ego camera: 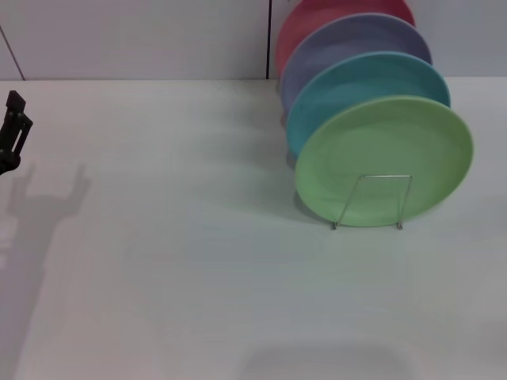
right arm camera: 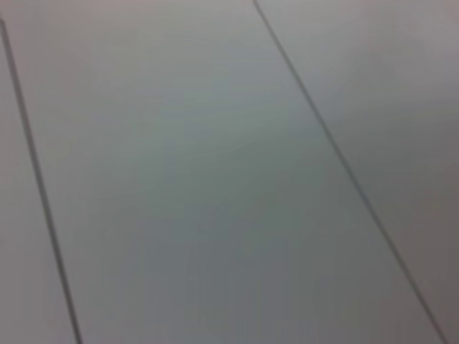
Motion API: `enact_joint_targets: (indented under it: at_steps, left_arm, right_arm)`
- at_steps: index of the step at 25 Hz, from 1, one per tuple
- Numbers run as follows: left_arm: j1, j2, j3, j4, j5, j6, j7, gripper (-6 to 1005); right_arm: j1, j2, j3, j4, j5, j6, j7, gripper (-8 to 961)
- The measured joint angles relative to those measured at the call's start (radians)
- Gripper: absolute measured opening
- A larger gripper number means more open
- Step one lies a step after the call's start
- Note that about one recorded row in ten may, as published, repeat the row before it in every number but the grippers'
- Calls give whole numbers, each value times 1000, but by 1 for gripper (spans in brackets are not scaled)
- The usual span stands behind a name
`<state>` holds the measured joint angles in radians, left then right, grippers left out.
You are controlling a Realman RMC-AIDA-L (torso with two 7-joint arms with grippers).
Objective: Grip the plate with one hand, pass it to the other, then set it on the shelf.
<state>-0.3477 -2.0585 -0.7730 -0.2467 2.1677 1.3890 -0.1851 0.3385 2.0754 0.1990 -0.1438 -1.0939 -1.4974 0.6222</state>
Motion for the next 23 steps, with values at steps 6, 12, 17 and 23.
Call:
enact_joint_targets:
  at_steps: [6,12,17,23]
  left_arm:
    - [13,-3,6,1,4,-5,-8,827]
    - [20,-5,9,21,4,-10,-21,827]
    - [22,-6,9,25,5,-10,-23,827]
    - [24,-5,8,29,5,-13,-23,827]
  right_arm:
    - [15,0,51,46,4,44,-25,699]
    - [12,1,44,64,1,48,-32,698]
    - [23,2,33,69,-11,55,-94,698]
    - [28,2,27,79,-12,56,-102,698]
